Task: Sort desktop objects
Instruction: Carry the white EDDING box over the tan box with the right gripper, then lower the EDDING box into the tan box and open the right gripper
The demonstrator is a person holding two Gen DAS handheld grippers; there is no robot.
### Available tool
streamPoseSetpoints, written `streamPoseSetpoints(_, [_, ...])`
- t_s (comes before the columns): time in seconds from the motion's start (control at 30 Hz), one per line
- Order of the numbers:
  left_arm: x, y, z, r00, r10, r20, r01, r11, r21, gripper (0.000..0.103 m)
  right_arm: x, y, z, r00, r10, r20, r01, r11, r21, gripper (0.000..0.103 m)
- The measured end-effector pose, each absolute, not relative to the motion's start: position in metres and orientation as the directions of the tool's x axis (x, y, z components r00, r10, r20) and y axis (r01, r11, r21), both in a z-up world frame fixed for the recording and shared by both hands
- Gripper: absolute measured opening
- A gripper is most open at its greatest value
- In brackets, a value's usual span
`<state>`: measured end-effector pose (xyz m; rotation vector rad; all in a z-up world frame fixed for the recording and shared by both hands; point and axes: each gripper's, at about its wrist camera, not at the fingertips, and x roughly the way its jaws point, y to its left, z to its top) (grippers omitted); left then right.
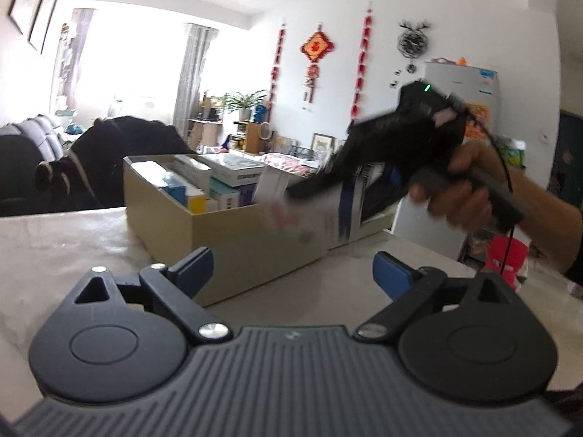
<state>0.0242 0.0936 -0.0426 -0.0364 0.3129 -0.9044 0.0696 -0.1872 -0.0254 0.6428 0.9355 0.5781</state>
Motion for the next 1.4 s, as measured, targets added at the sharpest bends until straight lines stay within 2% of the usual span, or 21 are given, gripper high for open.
streamPoseSetpoints(0.2, [0.034, 0.097, -0.048, 0.622, -0.734, -0.273, 0.714, 0.674, -0.186, 0.099, 0.101, -0.217, 0.017, 0.6, 0.58, -0.551, -0.134, 0.752, 0.645, 0.061])
streamPoseSetpoints(0.3, [0.038, 0.1, -0.048, 0.636, -0.718, -0.284, 0.696, 0.692, -0.19, 0.101, 0.118, -0.229, 0.024, 0.633, 0.506, -0.586, -0.092, 0.801, 0.592, 0.061])
streamPoseSetpoints(0.57, [0.041, 0.107, -0.049, 0.65, -0.702, -0.291, 0.673, 0.709, -0.209, 0.102, 0.159, -0.219, 0.013, 0.643, 0.228, -0.731, 0.007, 0.953, 0.304, 0.061])
streamPoseSetpoints(0.8, [0.04, 0.111, -0.049, 0.654, -0.695, -0.299, 0.667, 0.716, -0.205, 0.102, 0.19, -0.197, -0.018, 0.588, 0.044, -0.808, 0.048, 0.995, 0.09, 0.061])
streamPoseSetpoints(1.23, [0.04, 0.113, -0.051, 0.652, -0.695, -0.303, 0.665, 0.717, -0.212, 0.103, 0.209, -0.169, -0.052, 0.534, -0.203, -0.821, 0.005, 0.971, -0.237, 0.062])
streamPoseSetpoints(1.4, [0.041, 0.115, -0.052, 0.652, -0.692, -0.309, 0.662, 0.719, -0.213, 0.103, 0.213, -0.165, -0.054, 0.521, -0.239, -0.82, -0.013, 0.958, -0.287, 0.061])
